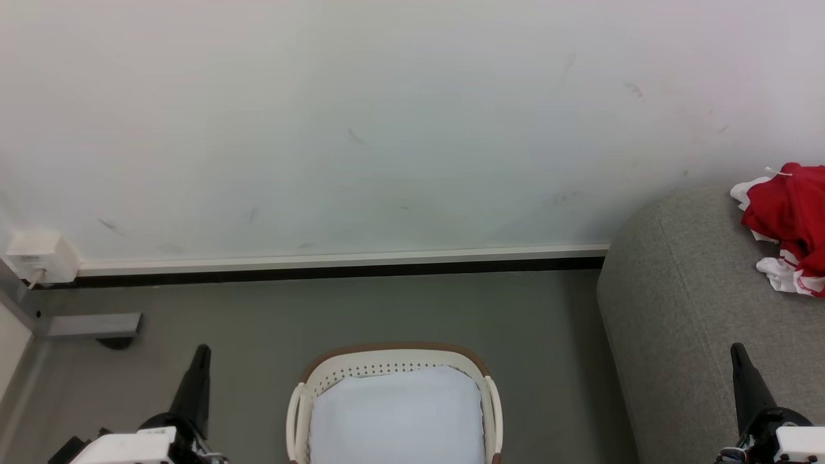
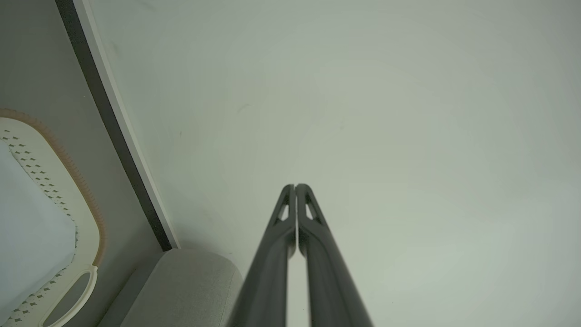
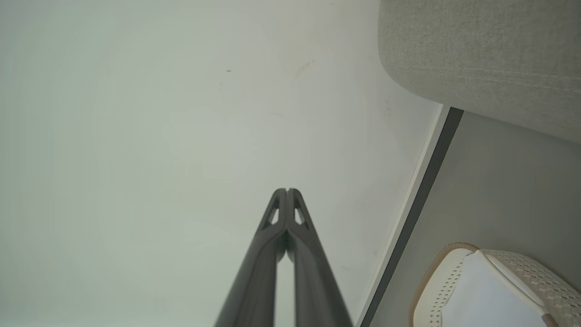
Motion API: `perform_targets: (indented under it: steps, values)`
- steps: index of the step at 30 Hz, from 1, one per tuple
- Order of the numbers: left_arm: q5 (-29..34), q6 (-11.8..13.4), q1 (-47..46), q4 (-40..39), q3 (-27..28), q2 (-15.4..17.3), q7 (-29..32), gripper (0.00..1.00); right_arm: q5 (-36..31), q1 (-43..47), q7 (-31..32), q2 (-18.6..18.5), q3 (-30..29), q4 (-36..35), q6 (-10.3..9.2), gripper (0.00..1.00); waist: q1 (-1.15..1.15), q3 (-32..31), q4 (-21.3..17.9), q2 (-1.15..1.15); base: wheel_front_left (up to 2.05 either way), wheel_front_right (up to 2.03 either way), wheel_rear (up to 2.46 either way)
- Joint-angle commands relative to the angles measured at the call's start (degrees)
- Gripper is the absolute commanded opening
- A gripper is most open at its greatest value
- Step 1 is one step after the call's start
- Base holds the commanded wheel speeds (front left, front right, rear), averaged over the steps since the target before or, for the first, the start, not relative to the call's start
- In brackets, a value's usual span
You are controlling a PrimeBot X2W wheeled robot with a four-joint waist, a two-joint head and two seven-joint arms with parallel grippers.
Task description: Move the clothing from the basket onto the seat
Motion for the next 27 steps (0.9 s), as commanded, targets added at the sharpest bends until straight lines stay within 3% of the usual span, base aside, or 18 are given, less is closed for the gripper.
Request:
perform_targets:
  steps: [1, 27]
  values:
    - [-0.80, -0.24, -0.50, -0.18, 0.11, 0.42, 0.24, 0.00, 0.10, -0.77, 0.17, -0.48, -0.21, -0.27, -0.14, 0.00, 0.00, 0.00, 0.00, 0.00, 0.00, 0.00, 0.00]
    - [-0.80, -0.24, -0.49, -0.19, 0.11, 0.41, 0.23, 0.00, 0.10, -0.77, 0.17, -0.48, -0.20, -0.28, -0.14, 0.00, 0.00, 0.00, 0.00, 0.00, 0.00, 0.00, 0.00]
